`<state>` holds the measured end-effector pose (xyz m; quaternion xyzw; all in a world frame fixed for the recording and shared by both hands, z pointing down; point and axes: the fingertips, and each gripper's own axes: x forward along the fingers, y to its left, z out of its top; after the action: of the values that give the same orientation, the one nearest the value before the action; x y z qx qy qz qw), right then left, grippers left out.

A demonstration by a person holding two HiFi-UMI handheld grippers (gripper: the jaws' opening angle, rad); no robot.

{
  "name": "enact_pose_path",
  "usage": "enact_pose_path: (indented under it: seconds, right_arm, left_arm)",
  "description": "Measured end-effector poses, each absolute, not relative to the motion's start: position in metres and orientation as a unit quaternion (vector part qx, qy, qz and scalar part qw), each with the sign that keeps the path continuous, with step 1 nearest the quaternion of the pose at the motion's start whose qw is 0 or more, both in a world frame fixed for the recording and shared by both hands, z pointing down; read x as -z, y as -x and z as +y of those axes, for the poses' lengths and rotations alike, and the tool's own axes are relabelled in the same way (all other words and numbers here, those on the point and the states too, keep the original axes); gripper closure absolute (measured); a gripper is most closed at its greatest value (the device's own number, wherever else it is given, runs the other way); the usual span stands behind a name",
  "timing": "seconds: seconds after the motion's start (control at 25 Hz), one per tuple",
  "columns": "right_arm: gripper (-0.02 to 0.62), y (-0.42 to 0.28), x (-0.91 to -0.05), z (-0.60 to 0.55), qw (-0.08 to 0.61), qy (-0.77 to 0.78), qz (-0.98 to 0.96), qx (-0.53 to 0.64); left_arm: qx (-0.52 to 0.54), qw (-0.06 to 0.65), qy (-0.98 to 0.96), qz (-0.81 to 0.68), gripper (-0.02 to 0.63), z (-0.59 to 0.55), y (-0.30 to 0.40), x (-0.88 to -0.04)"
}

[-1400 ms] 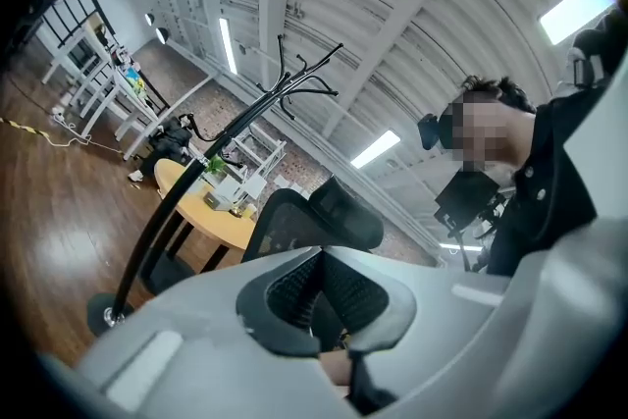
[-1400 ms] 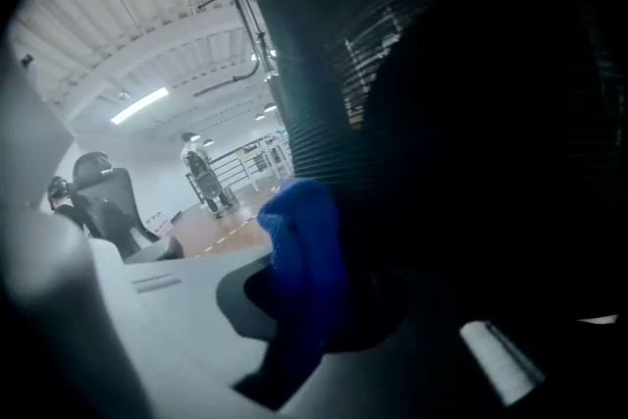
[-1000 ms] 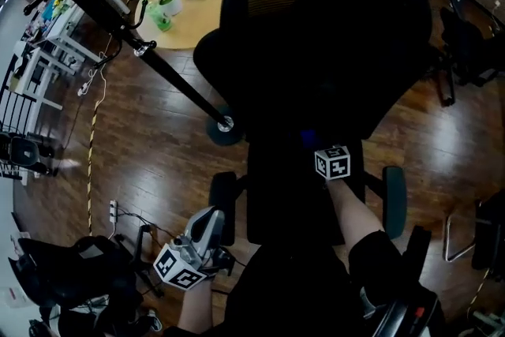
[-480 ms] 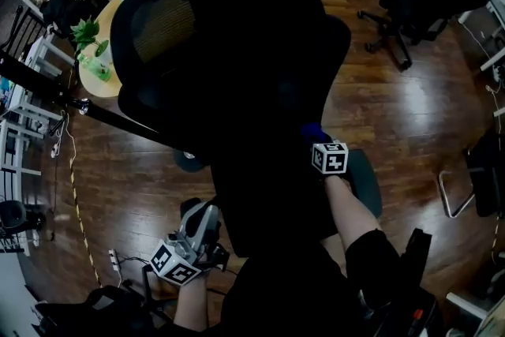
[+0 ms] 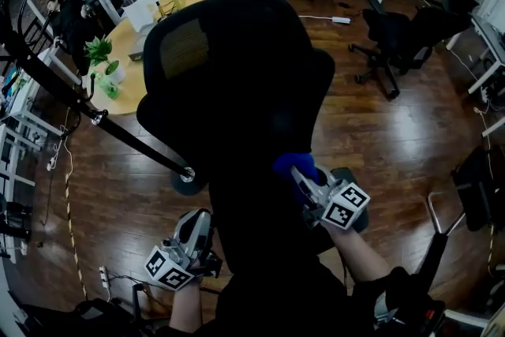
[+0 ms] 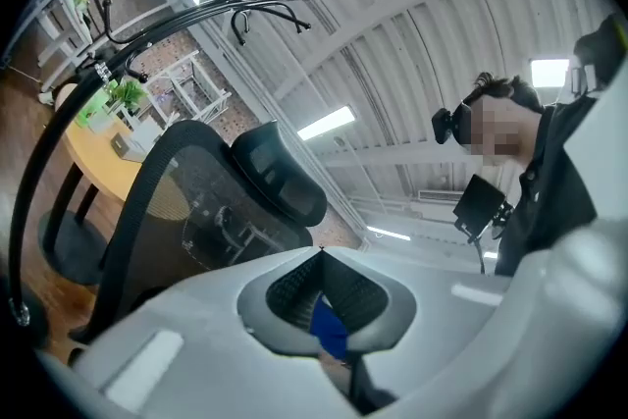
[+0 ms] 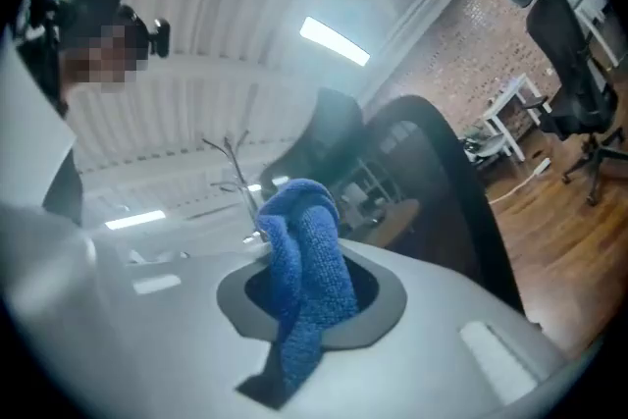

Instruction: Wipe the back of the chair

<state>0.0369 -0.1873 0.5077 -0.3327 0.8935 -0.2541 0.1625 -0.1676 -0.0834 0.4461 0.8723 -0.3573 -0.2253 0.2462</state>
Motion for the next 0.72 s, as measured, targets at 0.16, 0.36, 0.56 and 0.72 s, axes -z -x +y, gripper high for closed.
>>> enact_pose_path:
  seconds: [0.16,0.36,0.56,0.72]
  right_arm:
    - [0.557,-0.039,-0.412,-0.13,0.237,0.274,0.907,0.215]
    - [0.557,-0.042,-0.359,-0.091,0.275,0.241,0.915,0.168]
    - [0.557,-0.041,-0.362,-0.078,0.267,0.242,0.919,0.157]
    - [0.557,-0.041,-0.368,-0.071,0.265,0.243,0.919,0.162]
  left_arm:
    - [0.252,0.218,-0.881,-0.335,0.614,-0.078,0.159,-0.417]
    - [0.283,0.187,-0.893,-0.297,0.614,-0.074,0.139,-0.387]
    - [0.288,0.18,-0.898,-0.279,0.614,-0.065,0.13,-0.379]
    - [0.288,0.18,-0.897,-0.283,0.614,-0.057,0.132,-0.381]
